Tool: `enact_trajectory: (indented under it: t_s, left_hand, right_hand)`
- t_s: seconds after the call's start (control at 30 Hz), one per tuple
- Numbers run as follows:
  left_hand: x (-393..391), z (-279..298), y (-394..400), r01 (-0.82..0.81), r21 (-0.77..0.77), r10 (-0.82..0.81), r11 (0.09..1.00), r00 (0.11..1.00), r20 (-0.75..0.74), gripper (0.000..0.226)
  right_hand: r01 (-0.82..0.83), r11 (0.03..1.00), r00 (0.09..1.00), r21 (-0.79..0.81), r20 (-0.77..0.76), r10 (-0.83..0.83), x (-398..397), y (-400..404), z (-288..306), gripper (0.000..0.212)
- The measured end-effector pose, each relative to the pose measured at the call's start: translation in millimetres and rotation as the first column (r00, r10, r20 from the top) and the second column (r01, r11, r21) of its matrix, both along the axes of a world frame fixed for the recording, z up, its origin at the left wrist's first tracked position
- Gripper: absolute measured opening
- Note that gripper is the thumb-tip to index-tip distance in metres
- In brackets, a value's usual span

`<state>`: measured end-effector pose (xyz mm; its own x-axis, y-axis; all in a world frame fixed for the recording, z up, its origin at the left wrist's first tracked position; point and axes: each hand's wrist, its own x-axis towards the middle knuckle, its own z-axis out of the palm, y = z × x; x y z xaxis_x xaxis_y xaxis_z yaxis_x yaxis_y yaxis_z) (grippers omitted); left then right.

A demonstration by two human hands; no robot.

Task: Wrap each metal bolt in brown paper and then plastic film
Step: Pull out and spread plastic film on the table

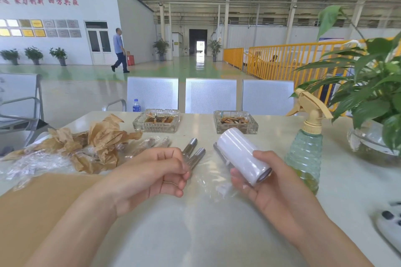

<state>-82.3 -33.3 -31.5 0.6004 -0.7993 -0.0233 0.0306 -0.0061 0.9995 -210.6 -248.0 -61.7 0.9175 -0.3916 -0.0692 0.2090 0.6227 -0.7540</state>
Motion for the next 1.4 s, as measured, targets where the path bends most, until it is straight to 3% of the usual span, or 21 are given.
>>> enact_trajectory:
  t_s: [0.2,0.33,0.4,0.47,0.53,0.6,0.63,0.7,0.77,0.83,0.97,1.07,1.2,1.4]
  left_hand:
    - [-4,-7,1,0.127,0.300,-0.185,0.945,0.968,0.170,0.014]
    - [-1,-12,3,0.150,0.369,-0.238,0.917,0.949,0.205,0.008]
    - [3,-13,8,0.135,0.432,-0.259,0.892,0.935,0.244,0.003]
    - [9,-13,11,0.015,0.504,-0.223,0.864,0.907,0.356,0.010]
    - [17,-13,11,-0.288,0.430,-0.053,0.856,0.777,0.627,0.021]
    - [11,-4,6,-0.493,0.060,0.236,0.868,0.516,0.823,0.016]
    - [4,1,2,-0.462,-0.115,0.341,0.879,0.443,0.829,0.015]
    - [-14,7,-7,-0.332,-0.251,0.367,0.909,0.353,0.861,0.045]
    - [-29,7,-19,-0.238,-0.204,0.260,0.950,0.233,0.937,0.072]
    - [-37,3,-29,-0.203,-0.109,0.144,0.973,0.163,0.976,0.080]
    - [-38,0,-30,-0.231,-0.005,0.068,0.973,0.266,0.962,0.056]
    - [-33,1,-25,-0.313,-0.125,0.252,0.942,0.409,0.877,0.032]
    - [-28,2,-22,-0.474,-0.175,0.456,0.863,0.581,0.674,0.035]
    - [-33,-8,-28,-0.530,-0.039,0.446,0.847,0.668,0.595,0.039]
  right_hand:
    - [0.148,0.987,0.989,-0.067,-0.020,-0.150,-6,-8,-1,0.044]
    - [0.183,0.978,0.983,-0.098,0.036,-0.181,-6,-6,5,0.029]
    - [0.199,0.974,0.979,-0.109,0.073,-0.192,-6,-6,6,0.036]
    - [0.214,0.969,0.974,-0.122,0.103,-0.202,-6,-5,8,0.040]
    - [0.215,0.962,0.972,-0.168,0.129,-0.195,-4,-4,11,0.037]
    - [0.208,0.952,0.975,-0.225,0.124,-0.183,-2,-3,11,0.036]
    - [0.203,0.942,0.977,-0.266,0.114,-0.178,1,-2,10,0.036]
    - [0.196,0.903,0.981,-0.383,0.081,-0.178,4,0,7,0.037]
    - [0.148,0.844,0.989,-0.516,0.054,-0.140,4,4,3,0.043]
    - [0.066,0.791,0.998,-0.608,0.025,-0.065,2,7,-2,0.053]
    - [-0.098,0.728,0.995,-0.678,-0.074,0.065,1,10,-5,0.067]
    - [-0.154,0.739,0.988,-0.656,-0.092,0.125,4,14,-1,0.074]
    - [-0.129,0.690,0.991,-0.712,-0.066,0.117,0,13,1,0.053]
    - [-0.059,0.650,0.998,-0.758,-0.046,0.038,-1,20,0,0.043]
